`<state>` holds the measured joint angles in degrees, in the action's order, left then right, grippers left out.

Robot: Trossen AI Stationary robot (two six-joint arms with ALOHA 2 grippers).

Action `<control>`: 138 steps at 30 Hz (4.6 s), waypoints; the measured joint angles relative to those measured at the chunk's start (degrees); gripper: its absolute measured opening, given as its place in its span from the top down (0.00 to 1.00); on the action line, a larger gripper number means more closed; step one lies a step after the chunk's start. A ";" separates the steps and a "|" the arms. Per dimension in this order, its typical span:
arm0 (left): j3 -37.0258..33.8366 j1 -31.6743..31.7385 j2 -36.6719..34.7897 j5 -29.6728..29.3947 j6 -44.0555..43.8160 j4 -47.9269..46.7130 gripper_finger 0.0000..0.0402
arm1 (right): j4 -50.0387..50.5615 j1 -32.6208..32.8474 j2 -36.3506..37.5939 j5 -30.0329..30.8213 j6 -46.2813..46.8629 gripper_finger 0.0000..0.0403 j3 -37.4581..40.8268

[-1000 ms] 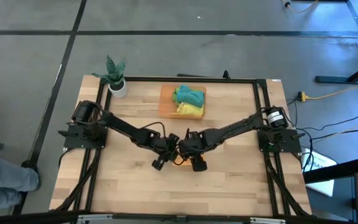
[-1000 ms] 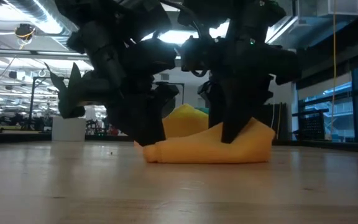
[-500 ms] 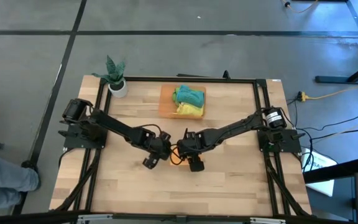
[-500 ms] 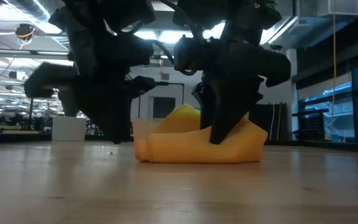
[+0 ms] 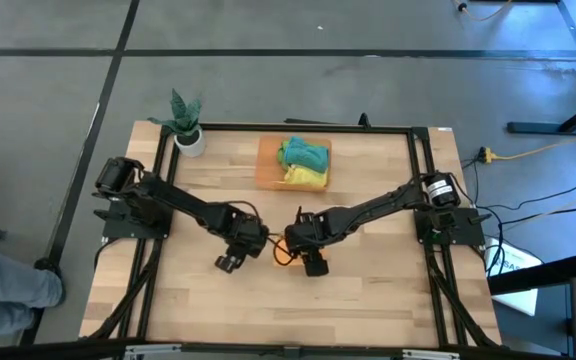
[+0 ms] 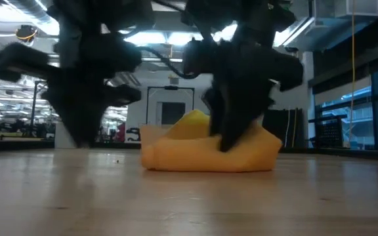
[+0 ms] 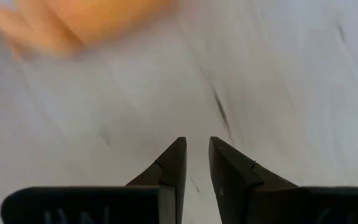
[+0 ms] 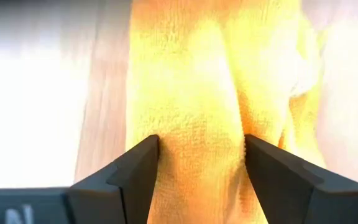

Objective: Roll microfiber towels into tight, uniform cylinder then place into a basket
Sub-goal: Put the rolled orange microfiber cloth into the orange bin

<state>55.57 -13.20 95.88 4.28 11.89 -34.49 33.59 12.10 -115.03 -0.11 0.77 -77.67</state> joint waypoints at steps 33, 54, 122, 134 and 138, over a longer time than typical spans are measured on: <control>-0.07 -9.10 0.17 15.19 -9.09 -10.80 0.85 | 1.22 -1.44 -0.39 -1.57 0.21 0.42 0.13; -0.11 -15.44 0.00 13.36 -20.78 -15.04 0.85 | 2.14 -3.17 -3.80 -1.57 2.08 0.78 0.04; -0.11 -14.03 -0.04 8.23 -20.78 -13.91 0.85 | 26.86 -20.98 -4.10 20.75 -15.50 0.76 -21.40; -0.11 -14.05 -0.04 8.22 -20.93 -13.81 0.85 | 30.92 -20.85 -4.10 23.23 -12.75 0.47 -25.19; -0.11 -13.67 -0.04 8.23 -20.93 -13.80 0.85 | 36.72 -20.50 -4.09 19.38 -9.71 0.45 -31.62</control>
<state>55.46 -26.87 95.83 12.51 -9.04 -48.29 70.30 -8.40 -119.12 19.28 -8.93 -109.29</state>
